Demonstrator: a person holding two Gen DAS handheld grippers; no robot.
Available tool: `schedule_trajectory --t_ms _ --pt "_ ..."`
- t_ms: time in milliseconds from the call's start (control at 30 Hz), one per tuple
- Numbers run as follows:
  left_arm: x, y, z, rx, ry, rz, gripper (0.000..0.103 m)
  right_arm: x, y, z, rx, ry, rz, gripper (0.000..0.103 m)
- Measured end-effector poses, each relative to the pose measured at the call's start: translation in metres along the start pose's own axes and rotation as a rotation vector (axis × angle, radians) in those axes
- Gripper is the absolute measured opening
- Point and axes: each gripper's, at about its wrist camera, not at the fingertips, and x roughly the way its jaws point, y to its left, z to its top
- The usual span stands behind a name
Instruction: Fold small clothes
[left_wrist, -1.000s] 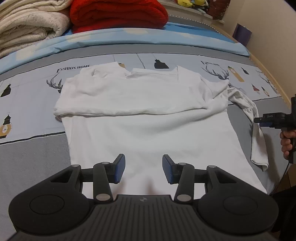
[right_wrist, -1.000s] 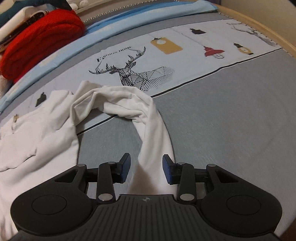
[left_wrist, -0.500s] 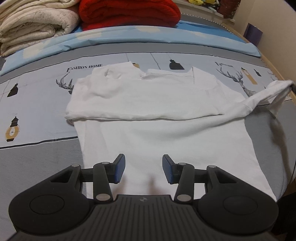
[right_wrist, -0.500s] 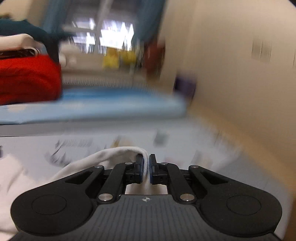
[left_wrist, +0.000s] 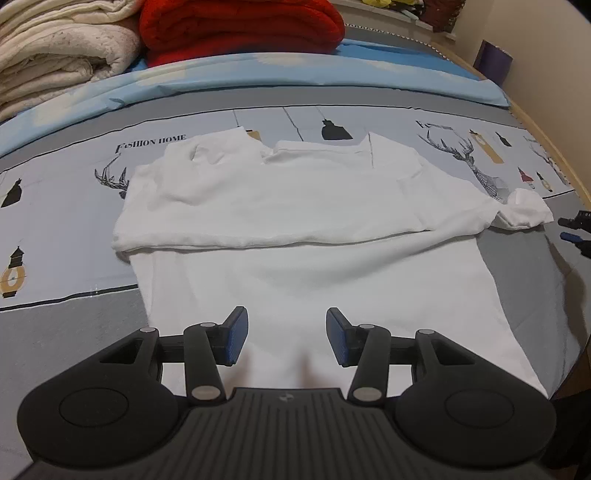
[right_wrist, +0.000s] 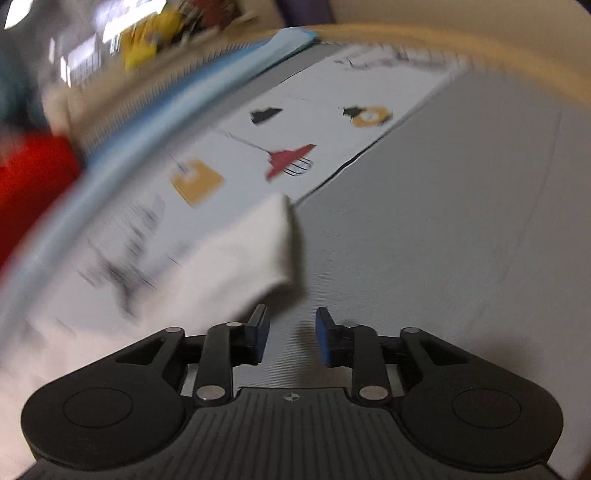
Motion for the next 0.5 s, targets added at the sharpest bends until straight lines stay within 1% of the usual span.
schedule_trajectory --t_ms 67,133,200,300,400,500 --pt "0.002 -0.003 0.001 0.004 0.001 -0.005 0.052 0.01 -0.011 0.003 0.132 0.019 0.071 0.04" --pt "0.004 -0.007 0.002 0.009 0.003 -0.006 0.052 0.028 -0.022 0.004 0.263 0.057 0.14 0.041" --pt "0.006 -0.01 0.003 0.007 0.006 -0.005 0.052 0.045 -0.026 0.004 0.363 0.077 0.202 0.041" --pt "0.01 -0.012 0.004 0.001 0.014 -0.004 0.052 0.064 -0.028 0.005 0.504 0.073 0.273 0.041" --pt "0.016 -0.013 0.004 0.001 0.029 0.002 0.052 0.085 -0.029 0.011 0.58 0.061 0.319 0.041" --pt "0.021 -0.013 0.005 0.001 0.035 0.006 0.052 0.103 -0.026 0.016 0.605 0.066 0.318 0.04"
